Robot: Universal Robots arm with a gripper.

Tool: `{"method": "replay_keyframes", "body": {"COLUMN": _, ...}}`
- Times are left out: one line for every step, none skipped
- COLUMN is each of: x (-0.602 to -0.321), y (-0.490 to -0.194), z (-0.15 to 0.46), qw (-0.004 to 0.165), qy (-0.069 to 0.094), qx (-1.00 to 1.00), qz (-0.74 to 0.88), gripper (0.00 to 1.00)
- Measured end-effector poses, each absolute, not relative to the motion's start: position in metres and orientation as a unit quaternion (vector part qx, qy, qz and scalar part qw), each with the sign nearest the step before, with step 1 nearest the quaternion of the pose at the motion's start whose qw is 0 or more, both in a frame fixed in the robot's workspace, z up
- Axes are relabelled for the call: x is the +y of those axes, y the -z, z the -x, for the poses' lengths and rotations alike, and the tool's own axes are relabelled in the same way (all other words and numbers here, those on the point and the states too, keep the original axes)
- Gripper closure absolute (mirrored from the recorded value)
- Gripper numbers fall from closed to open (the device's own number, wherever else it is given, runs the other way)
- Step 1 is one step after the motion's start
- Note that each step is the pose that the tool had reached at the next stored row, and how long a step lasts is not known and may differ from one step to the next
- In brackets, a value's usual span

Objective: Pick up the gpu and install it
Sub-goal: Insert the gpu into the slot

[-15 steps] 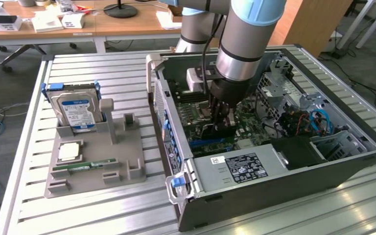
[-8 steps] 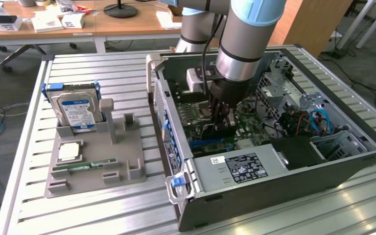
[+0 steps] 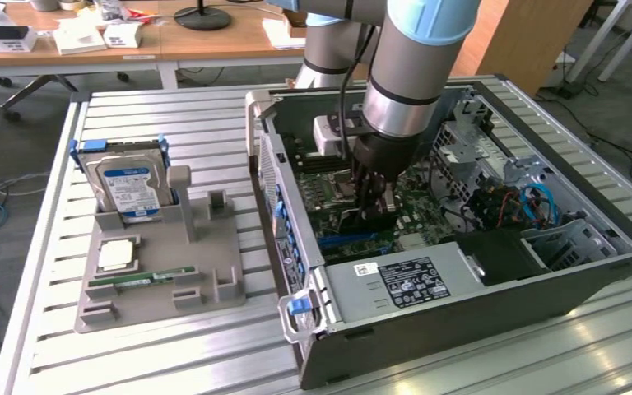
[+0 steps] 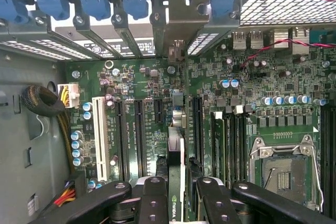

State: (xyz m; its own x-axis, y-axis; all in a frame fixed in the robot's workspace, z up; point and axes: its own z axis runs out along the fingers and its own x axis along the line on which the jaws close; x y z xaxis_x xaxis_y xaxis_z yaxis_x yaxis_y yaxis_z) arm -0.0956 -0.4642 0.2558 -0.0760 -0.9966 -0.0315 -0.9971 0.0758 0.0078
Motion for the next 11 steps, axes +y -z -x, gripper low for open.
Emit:
{"method": "replay_keyframes", "body": {"x": -0.4642, "y": -0.2558, "z": 0.0956, "qw": 0.009, "qy": -0.014, "qx": 0.733, "qz": 0.680, "gripper": 0.74}}
{"method": "replay_keyframes", "body": {"x": -0.4642, "y": -0.2558, "z": 0.0957, "qw": 0.009, "qy": -0.014, "qx": 0.733, "qz": 0.680, "gripper": 0.74}}
{"method": "replay_keyframes", "body": {"x": -0.4642, "y": -0.2557, "z": 0.0958, "qw": 0.009, "qy": -0.014, "qx": 0.733, "qz": 0.680, "gripper": 0.74}}
{"method": "replay_keyframes", "body": {"x": -0.4642, "y": -0.2556, "z": 0.0961, "qw": 0.009, "qy": -0.014, "qx": 0.733, "qz": 0.680, "gripper": 0.74}}
{"method": "replay_keyframes", "body": {"x": -0.4641, "y": -0.2555, "z": 0.0966, "qw": 0.009, "qy": -0.014, "qx": 0.733, "qz": 0.680, "gripper": 0.74}}
{"method": "replay_keyframes", "body": {"x": -0.4642, "y": -0.2555, "z": 0.0970, "qw": 0.009, "qy": -0.014, "qx": 0.733, "qz": 0.680, "gripper": 0.74}}
{"method": "replay_keyframes", "body": {"x": -0.4642, "y": -0.2555, "z": 0.0973, "qw": 0.009, "qy": -0.014, "qx": 0.733, "qz": 0.680, "gripper": 0.74}}
{"method": "replay_keyframes", "body": {"x": -0.4643, "y": -0.2556, "z": 0.0977, "qw": 0.009, "qy": -0.014, "qx": 0.733, "qz": 0.680, "gripper": 0.74}}
{"method": "replay_keyframes", "body": {"x": -0.4643, "y": -0.2555, "z": 0.0980, "qw": 0.009, "qy": -0.014, "qx": 0.733, "qz": 0.681, "gripper": 0.74}}
{"method": "replay_keyframes", "body": {"x": -0.4644, "y": -0.2555, "z": 0.0983, "qw": 0.009, "qy": -0.014, "qx": 0.733, "qz": 0.681, "gripper": 0.74}}
{"method": "replay_keyframes", "body": {"x": -0.4645, "y": -0.2556, "z": 0.0987, "qw": 0.009, "qy": -0.014, "qx": 0.733, "qz": 0.681, "gripper": 0.74}}
